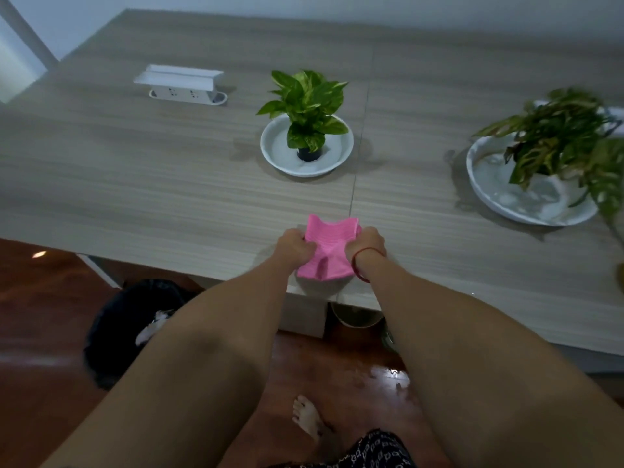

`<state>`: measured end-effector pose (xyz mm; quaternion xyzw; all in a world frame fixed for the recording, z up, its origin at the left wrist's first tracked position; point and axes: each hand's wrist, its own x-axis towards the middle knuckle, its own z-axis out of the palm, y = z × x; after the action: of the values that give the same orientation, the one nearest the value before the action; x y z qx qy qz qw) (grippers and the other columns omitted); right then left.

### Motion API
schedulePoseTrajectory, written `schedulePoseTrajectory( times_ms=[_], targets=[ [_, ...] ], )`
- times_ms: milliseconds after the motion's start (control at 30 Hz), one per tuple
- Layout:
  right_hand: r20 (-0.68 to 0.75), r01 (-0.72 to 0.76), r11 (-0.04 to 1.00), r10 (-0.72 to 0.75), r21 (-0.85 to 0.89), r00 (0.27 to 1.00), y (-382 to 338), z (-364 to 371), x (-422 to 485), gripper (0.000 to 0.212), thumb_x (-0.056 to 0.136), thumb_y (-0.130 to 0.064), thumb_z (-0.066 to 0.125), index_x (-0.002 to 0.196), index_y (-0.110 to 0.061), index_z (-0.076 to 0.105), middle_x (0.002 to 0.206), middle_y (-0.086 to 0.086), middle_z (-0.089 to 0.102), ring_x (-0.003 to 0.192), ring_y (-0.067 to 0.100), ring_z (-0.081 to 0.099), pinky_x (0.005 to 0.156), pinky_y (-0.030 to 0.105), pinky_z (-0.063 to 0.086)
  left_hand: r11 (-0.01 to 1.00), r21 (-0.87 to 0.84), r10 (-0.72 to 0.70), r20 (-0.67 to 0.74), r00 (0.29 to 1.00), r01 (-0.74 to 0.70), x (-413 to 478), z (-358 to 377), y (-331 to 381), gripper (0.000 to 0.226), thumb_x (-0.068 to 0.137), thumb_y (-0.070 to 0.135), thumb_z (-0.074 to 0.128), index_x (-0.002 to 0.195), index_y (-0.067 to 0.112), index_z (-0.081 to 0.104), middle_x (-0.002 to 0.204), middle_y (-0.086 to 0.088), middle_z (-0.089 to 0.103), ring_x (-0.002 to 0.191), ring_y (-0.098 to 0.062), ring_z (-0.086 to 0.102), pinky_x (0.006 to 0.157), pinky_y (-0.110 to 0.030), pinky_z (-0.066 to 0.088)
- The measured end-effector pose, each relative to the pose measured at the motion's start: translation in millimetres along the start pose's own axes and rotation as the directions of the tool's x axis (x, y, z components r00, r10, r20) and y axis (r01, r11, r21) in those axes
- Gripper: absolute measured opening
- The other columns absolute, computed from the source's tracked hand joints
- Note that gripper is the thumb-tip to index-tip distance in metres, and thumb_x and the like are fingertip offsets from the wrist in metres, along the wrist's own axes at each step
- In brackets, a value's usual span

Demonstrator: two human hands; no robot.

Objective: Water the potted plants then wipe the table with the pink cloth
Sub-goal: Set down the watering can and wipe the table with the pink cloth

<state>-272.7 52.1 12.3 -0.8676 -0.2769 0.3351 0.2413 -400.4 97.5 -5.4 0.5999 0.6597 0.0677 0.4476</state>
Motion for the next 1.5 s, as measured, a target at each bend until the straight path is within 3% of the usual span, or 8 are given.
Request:
schedulePoseTrajectory(
  times_ms=[133,367,567,733,867,1067,1267,1500],
  targets=[
    [-0.058,0.002,1.0,-0.003,-0.012,0.998,24.8,-31.9,13.5,0.018,0.099,-0.016,0.049,0.111,-0.009,0.061,0.095,0.008,0.063,0.088,0.024,0.063,0.083,0.037,0.055,0.999,-0.032,0.011,0.029,1.0,-0.01,-8.5,35.1,25.0,0.009,0.094,0.012,0.059,0.086,0.009,0.058,0.077,-0.002,0.058,0.078,-0.021,0.061,0.06,-0.023,0.05],
    [-0.146,0.022,0.969,-0.06,-0.245,0.987,56.1,-54.6,23.4,0.027,0.094,-0.02,0.059,0.119,-0.012,0.054,0.122,0.01,0.053,0.109,0.025,0.053,0.094,0.037,0.046,1.0,0.016,-0.001,-0.064,0.998,0.002,-13.5,77.0,40.9,0.02,0.097,0.024,0.059,0.082,0.011,0.053,0.074,0.003,0.053,0.065,-0.011,0.052,0.061,-0.023,0.047],
    [-0.018,0.293,0.872,-0.326,-0.393,0.945,86.1,-23.7,29.5,0.038,0.097,-0.031,0.047,0.131,-0.014,0.047,0.147,0.01,0.036,0.131,0.024,0.04,0.107,0.042,0.036,0.939,0.343,0.148,-0.382,0.912,-0.009,-9.6,77.8,11.9,0.037,0.099,0.032,0.046,0.126,0.01,0.055,0.123,-0.011,0.057,0.115,-0.027,0.055,0.095,-0.038,0.043],
    [0.229,0.517,0.701,-0.468,-0.492,0.853,102.3,9.1,42.3,0.061,0.097,-0.051,0.033,0.151,-0.025,0.022,0.162,0.007,0.008,0.149,0.027,0.006,0.118,0.049,0.007,0.865,0.497,0.231,-0.271,0.934,-0.069,19.0,85.4,-35.2,0.054,0.104,0.041,0.026,0.155,0.023,0.024,0.165,-0.006,0.012,0.154,-0.026,0.005,0.123,-0.048,0.006],
    [0.111,0.517,0.673,-0.549,-0.528,0.828,111.8,35.9,47.0,0.062,0.097,-0.053,0.028,0.152,-0.025,0.023,0.163,0.007,0.007,0.15,0.027,-0.001,0.117,0.048,-0.009,0.871,0.481,0.313,-0.395,0.864,-0.096,28.5,99.2,-54.6,0.054,0.103,0.043,0.018,0.156,0.03,0.022,0.165,-0.001,0.014,0.154,-0.02,0.005,0.123,-0.046,-0.001],
    [-0.063,0.425,0.661,-0.581,-0.619,0.811,74.8,41.7,62.0,0.046,0.098,-0.05,0.029,0.119,-0.014,0.049,0.123,0.016,0.051,0.116,0.032,0.045,0.102,0.049,0.031,0.874,0.476,0.31,-0.384,0.87,-0.101,29.1,96.5,-51.2,0.053,0.104,0.039,0.02,0.156,0.03,0.021,0.166,0.0,0.01,0.154,-0.019,0.001,0.122,-0.042,-0.007],
    [0.082,0.504,0.634,-0.572,-0.586,0.816,95.4,45.1,63.7,0.063,0.099,-0.054,0.016,0.155,-0.026,0.013,0.162,0.008,0.007,0.15,0.027,0.002,0.118,0.045,-0.007,0.871,0.481,0.315,-0.397,0.862,-0.097,28.4,97.7,-53.3,0.052,0.104,0.039,0.021,0.156,0.03,0.022,0.165,-0.001,0.012,0.154,-0.019,0.003,0.124,-0.044,-0.003],
    [0.088,0.447,0.663,-0.5,-0.6,0.861,114.0,24.3,63.8,0.067,0.097,-0.059,0.008,0.155,-0.027,-0.001,0.162,0.007,-0.01,0.148,0.026,-0.013,0.116,0.043,-0.014,0.843,0.518,0.347,-0.317,0.883,-0.145,27.3,108.7,-28.0,0.052,0.103,0.032,0.024,0.155,0.025,0.024,0.165,-0.006,0.013,0.154,-0.023,0.004,0.122,-0.049,-0.003]
  ],
)
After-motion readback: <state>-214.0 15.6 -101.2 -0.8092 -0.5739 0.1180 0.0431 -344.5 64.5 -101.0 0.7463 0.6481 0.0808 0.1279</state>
